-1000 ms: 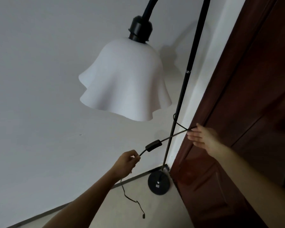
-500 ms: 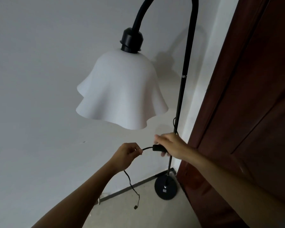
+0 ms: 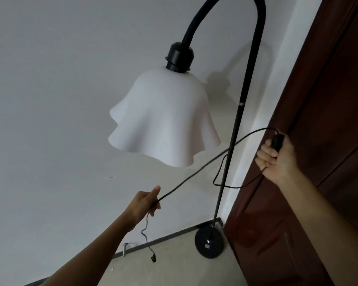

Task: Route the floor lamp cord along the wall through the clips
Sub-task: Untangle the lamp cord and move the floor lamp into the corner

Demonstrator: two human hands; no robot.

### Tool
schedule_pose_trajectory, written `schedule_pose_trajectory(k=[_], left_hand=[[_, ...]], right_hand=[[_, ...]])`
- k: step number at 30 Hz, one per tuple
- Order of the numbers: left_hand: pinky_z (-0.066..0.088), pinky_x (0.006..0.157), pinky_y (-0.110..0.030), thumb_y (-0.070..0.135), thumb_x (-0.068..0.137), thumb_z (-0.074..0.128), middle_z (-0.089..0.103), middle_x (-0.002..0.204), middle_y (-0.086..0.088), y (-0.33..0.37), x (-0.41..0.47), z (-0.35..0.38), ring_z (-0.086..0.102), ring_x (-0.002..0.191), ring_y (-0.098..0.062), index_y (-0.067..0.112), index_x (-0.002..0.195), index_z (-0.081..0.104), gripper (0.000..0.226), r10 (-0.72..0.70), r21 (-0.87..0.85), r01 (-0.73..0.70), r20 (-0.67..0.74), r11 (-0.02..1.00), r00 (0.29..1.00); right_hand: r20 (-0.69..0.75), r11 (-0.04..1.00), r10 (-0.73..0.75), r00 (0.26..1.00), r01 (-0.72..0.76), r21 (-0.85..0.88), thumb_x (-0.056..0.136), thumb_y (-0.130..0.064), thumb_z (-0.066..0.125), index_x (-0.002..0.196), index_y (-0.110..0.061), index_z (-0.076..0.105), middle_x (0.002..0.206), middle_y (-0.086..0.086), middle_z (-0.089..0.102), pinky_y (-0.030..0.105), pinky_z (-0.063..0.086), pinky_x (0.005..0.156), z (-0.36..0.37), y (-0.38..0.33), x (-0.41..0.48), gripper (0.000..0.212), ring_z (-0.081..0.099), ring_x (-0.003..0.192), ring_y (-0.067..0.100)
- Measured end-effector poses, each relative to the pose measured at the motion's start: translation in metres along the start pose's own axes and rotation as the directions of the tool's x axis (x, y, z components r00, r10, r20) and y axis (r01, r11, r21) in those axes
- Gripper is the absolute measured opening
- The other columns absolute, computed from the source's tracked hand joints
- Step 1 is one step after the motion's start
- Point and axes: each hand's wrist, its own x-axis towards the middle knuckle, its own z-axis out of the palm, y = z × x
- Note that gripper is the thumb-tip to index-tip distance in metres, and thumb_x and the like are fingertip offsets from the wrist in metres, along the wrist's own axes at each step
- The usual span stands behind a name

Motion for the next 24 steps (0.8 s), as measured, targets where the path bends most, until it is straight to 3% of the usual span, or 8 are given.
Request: schedule_pose_trajectory(k=[3, 5, 9, 12, 14, 18, 21, 24], left_hand=[[0.045, 0.07, -0.032, 0.049, 0.088, 0.051, 0.05, 0.048, -0.003, -0.02, 0.001, -0.002, 0.047, 0.052, -0.016, 0.015, 0.045, 0.052, 0.055, -0.057, 0.023, 0.058, -0.04, 0.998, 0.998], [0.043, 0.063, -0.033, 0.043, 0.087, 0.059, 0.043, 0.045, 0.002, -0.026, 0.003, -0.002, 0.042, 0.051, -0.016, 0.018, 0.041, 0.046, 0.053, -0.071, 0.043, 0.075, -0.084, 0.996, 0.994], [0.035, 0.053, -0.028, 0.038, 0.085, 0.063, 0.036, 0.048, -0.003, -0.025, 0.008, 0.0, 0.037, 0.049, -0.017, 0.014, 0.044, 0.045, 0.051, -0.048, 0.11, 0.059, -0.097, 0.992, 0.994], [0.029, 0.051, -0.027, 0.04, 0.084, 0.064, 0.031, 0.049, -0.005, -0.017, 0.011, 0.003, 0.031, 0.046, -0.016, 0.013, 0.045, 0.046, 0.051, -0.021, 0.116, 0.03, -0.078, 0.993, 0.997], [0.026, 0.049, -0.027, 0.041, 0.083, 0.064, 0.028, 0.048, -0.004, -0.014, 0.011, 0.005, 0.026, 0.044, -0.014, 0.012, 0.046, 0.048, 0.05, 0.0, 0.121, 0.009, -0.07, 0.993, 0.998], [0.025, 0.048, -0.025, 0.039, 0.081, 0.068, 0.027, 0.041, 0.004, -0.009, 0.008, 0.012, 0.024, 0.04, -0.011, 0.013, 0.044, 0.051, 0.049, 0.02, 0.167, -0.018, -0.012, 0.986, 1.0], [0.025, 0.048, -0.024, 0.037, 0.081, 0.068, 0.026, 0.036, 0.008, -0.008, 0.007, 0.023, 0.024, 0.038, -0.008, 0.015, 0.04, 0.05, 0.05, 0.013, 0.211, -0.012, -0.002, 0.977, 1.0], [0.025, 0.049, -0.025, 0.037, 0.082, 0.067, 0.028, 0.035, 0.008, -0.008, 0.006, 0.03, 0.026, 0.038, -0.008, 0.015, 0.041, 0.052, 0.049, -0.014, 0.209, 0.021, -0.035, 0.978, 0.999]], right_hand=[[-0.13, 0.99, -0.005, 0.991, -0.013, -0.143, 0.091, -0.046, 0.044, 0.056, -0.018, 0.046, 0.03, -0.007, 0.03, 0.017, 0.014, 0.028, -0.023, 0.017, 0.006, 0.045, 0.021, 0.023, 0.006], [-0.244, 0.915, -0.009, 0.97, -0.091, -0.393, 0.092, -0.045, 0.047, 0.057, -0.015, 0.048, 0.027, -0.006, 0.033, 0.013, 0.015, 0.028, -0.039, 0.045, 0.007, 0.047, 0.024, 0.02, 0.007], [-0.199, 0.576, -0.046, 0.979, -0.137, -0.806, 0.093, -0.033, 0.055, 0.06, -0.004, 0.062, 0.033, 0.0, 0.052, 0.019, 0.038, 0.037, -0.077, 0.107, 0.0, 0.045, 0.045, 0.028, 0.009], [-0.093, 0.246, 0.008, 0.996, -0.092, -0.965, 0.086, -0.037, 0.061, 0.065, 0.001, 0.068, 0.047, 0.003, 0.062, 0.04, 0.052, 0.058, -0.106, 0.141, -0.001, 0.044, 0.058, 0.045, 0.015], [-0.057, 0.088, 0.006, 0.998, -0.057, -0.994, 0.083, -0.036, 0.063, 0.066, 0.0, 0.067, 0.052, 0.001, 0.063, 0.036, 0.051, 0.061, -0.113, 0.148, 0.001, 0.041, 0.059, 0.053, 0.017], [0.011, 0.183, -0.207, 0.978, 0.05, -0.982, 0.091, -0.034, 0.057, 0.058, -0.009, 0.046, 0.055, 0.005, 0.046, 0.032, 0.035, 0.057, -0.086, 0.124, 0.009, 0.043, 0.047, 0.056, 0.02], [0.086, 0.336, -0.347, 0.934, 0.209, -0.918, 0.096, -0.047, 0.045, 0.074, -0.005, 0.058, 0.071, 0.007, 0.06, 0.034, 0.044, 0.07, -0.05, 0.092, 0.024, 0.049, 0.057, 0.07, 0.023], [0.137, 0.457, -0.397, 0.908, 0.325, -0.828, 0.087, -0.068, 0.033, 0.096, -0.007, 0.063, 0.095, 0.015, 0.068, 0.044, 0.051, 0.084, -0.016, 0.069, 0.045, 0.068, 0.064, 0.091, 0.029]])
